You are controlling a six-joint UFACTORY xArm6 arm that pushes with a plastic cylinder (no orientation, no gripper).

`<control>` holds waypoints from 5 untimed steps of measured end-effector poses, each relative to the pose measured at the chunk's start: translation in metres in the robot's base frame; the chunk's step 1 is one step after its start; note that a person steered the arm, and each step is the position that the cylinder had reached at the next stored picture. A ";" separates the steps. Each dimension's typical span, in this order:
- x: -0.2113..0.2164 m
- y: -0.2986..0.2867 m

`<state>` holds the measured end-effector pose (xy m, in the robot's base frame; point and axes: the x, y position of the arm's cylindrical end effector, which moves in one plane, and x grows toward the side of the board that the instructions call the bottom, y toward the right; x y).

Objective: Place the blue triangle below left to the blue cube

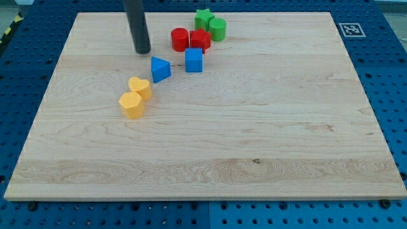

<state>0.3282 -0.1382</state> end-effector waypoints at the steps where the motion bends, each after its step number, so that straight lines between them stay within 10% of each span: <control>1: 0.014 -0.002; 5: 0.024 0.019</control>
<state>0.3520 -0.1192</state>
